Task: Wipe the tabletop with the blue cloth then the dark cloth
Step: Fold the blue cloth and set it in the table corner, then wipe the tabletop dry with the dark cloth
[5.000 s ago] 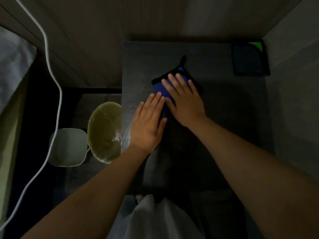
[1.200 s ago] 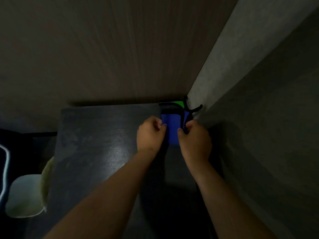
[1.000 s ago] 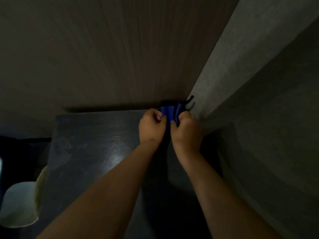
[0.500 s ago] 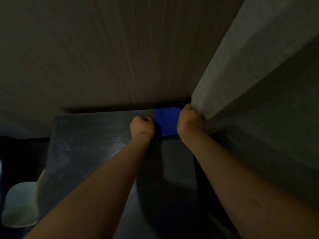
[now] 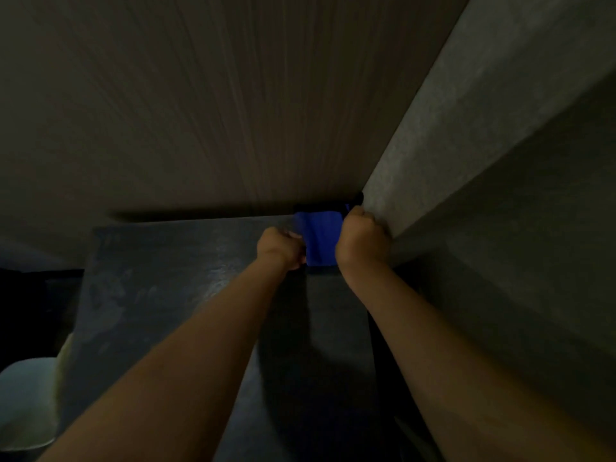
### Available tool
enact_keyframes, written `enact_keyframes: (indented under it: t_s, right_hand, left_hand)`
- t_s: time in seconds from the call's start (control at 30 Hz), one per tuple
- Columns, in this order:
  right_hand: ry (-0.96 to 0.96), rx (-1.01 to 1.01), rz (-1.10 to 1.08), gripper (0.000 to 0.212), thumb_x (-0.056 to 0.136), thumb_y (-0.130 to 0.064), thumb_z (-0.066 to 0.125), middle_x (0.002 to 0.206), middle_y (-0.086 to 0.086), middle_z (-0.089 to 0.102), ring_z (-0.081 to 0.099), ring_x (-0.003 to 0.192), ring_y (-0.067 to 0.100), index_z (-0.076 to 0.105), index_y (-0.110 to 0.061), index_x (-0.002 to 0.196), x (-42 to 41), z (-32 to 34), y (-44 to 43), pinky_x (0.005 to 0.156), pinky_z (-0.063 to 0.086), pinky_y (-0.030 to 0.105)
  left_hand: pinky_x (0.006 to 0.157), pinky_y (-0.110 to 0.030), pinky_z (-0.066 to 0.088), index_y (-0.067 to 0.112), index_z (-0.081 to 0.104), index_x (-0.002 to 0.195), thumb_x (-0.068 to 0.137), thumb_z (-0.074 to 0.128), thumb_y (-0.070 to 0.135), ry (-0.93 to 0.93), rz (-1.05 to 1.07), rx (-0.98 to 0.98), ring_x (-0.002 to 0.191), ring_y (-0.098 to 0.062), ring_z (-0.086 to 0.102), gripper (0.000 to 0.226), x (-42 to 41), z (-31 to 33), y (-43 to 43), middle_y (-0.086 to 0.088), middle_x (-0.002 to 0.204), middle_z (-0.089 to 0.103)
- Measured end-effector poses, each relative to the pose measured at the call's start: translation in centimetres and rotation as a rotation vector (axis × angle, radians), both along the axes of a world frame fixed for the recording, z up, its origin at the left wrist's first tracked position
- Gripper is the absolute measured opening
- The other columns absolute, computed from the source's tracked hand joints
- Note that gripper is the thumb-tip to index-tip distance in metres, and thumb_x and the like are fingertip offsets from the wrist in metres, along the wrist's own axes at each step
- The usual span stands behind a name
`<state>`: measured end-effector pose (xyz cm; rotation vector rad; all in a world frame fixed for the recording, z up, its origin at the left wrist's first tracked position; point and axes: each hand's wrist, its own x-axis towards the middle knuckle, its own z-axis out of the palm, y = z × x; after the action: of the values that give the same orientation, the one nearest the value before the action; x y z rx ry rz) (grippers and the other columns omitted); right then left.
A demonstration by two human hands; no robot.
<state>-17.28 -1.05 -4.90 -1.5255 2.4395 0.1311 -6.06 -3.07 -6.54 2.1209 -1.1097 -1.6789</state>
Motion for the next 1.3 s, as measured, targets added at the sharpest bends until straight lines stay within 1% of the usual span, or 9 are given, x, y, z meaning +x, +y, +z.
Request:
enact_keyframes:
  t_s: [0.13, 0.3, 0.43, 0.63, 0.83, 0.97, 1.1, 1.17, 1.3]
  right_hand:
    - [-0.154, -0.160, 0.004, 0.034, 0.094, -0.012, 0.052, 0.121, 0.013, 0.056, 0.057, 0.107, 0.025, 0.048, -0.009, 0.127, 0.0, 1.2, 0.5, 0.086, 0.049, 0.032]
    - [-0.595, -0.472, -0.012, 0.036, 0.095, -0.012, 0.051, 0.120, 0.008, 0.059, 0.058, 0.105, 0.021, 0.050, -0.013, 0.131, 0.7, 3.0, 2.1, 0.086, 0.051, 0.037]
    - [-0.779, -0.419, -0.175, 0.037, 0.096, -0.013, 0.052, 0.122, 0.007, 0.060, 0.057, 0.104, 0.014, 0.049, -0.013, 0.132, 0.0, 2.8, 1.8, 0.086, 0.047, 0.026]
    - [-0.300, -0.080, -0.118, 0.034, 0.096, -0.010, 0.050, 0.127, 0.013, 0.055, 0.056, 0.113, 0.025, 0.047, -0.007, 0.129, -0.7, -0.8, 2.3, 0.089, 0.047, 0.032]
    - [0.038, -0.024, 0.040, 0.025, 0.100, -0.007, 0.037, 0.123, 0.017, 0.053, 0.060, 0.101, 0.024, 0.043, -0.003, 0.124, -0.2, -1.5, 0.9, 0.074, 0.044, 0.028]
    - [0.146, 0.007, 0.147, 0.031, 0.100, -0.005, 0.032, 0.129, 0.020, 0.048, 0.054, 0.111, 0.026, 0.036, 0.001, 0.130, -0.5, -2.0, 0.9, 0.083, 0.046, 0.029]
    - [0.144, -0.075, 0.109, 0.056, 0.098, -0.008, 0.042, 0.145, 0.023, 0.030, 0.038, 0.129, 0.032, 0.015, 0.004, 0.145, 1.0, -2.3, 1.8, 0.101, 0.039, 0.036]
    - [0.009, -0.177, 0.143, 0.060, 0.095, -0.008, 0.050, 0.149, 0.022, 0.029, 0.031, 0.136, 0.035, 0.021, 0.003, 0.146, 3.3, -2.6, 2.8, 0.111, 0.030, 0.042]
    - [-0.227, -0.242, 0.287, 0.060, 0.095, -0.020, 0.050, 0.156, 0.013, 0.023, 0.015, 0.145, 0.026, 0.025, -0.007, 0.148, 8.4, -2.3, 3.6, 0.119, 0.014, 0.043]
  left_hand:
    - [0.058, -0.024, 0.041, 0.008, 0.061, 0.094, 0.096, 0.047, 0.016, 0.021, -0.051, -0.140, 0.071, -0.014, 0.055, 0.016, 1.0, -0.3, 0.8, -0.005, 0.081, 0.060]
    - [0.077, -0.033, 0.048, 0.011, 0.063, 0.091, 0.094, 0.053, 0.016, -0.045, -0.034, -0.165, 0.084, -0.023, 0.061, 0.011, 3.8, -0.3, 0.7, -0.009, 0.088, 0.063]
    - [0.093, -0.035, 0.046, 0.000, 0.067, 0.106, 0.091, 0.059, 0.013, -0.259, -0.031, -0.262, 0.106, -0.032, 0.061, 0.021, 7.1, -0.2, 0.3, -0.021, 0.108, 0.067]
    - [0.093, -0.037, 0.044, -0.002, 0.064, 0.113, 0.094, 0.054, 0.012, -0.388, -0.055, -0.342, 0.111, -0.037, 0.058, 0.025, 10.1, -0.5, 0.9, -0.023, 0.114, 0.064]
    - [0.092, -0.038, 0.044, -0.003, 0.063, 0.113, 0.094, 0.054, 0.010, -0.412, -0.004, -0.407, 0.110, -0.038, 0.058, 0.025, 9.7, -1.2, 1.2, -0.025, 0.114, 0.064]
    - [0.093, -0.037, 0.044, -0.001, 0.063, 0.114, 0.093, 0.054, 0.011, -0.401, 0.036, -0.435, 0.110, -0.036, 0.058, 0.025, 9.9, -1.8, 1.1, -0.023, 0.115, 0.064]
    - [0.083, -0.033, 0.044, 0.005, 0.061, 0.107, 0.094, 0.054, 0.021, -0.382, 0.030, -0.507, 0.104, -0.032, 0.059, 0.021, 10.1, -1.9, 1.7, -0.017, 0.112, 0.062]
    - [0.083, -0.032, 0.042, 0.009, 0.058, 0.110, 0.096, 0.051, 0.024, -0.403, 0.009, -0.574, 0.105, -0.030, 0.056, 0.022, 10.7, -1.5, 2.4, -0.013, 0.118, 0.055]
    - [0.105, -0.043, 0.037, 0.009, 0.050, 0.130, 0.094, 0.052, 0.022, -0.596, -0.278, -0.778, 0.128, -0.029, 0.043, 0.039, 13.8, -1.7, 3.4, -0.012, 0.137, 0.047]
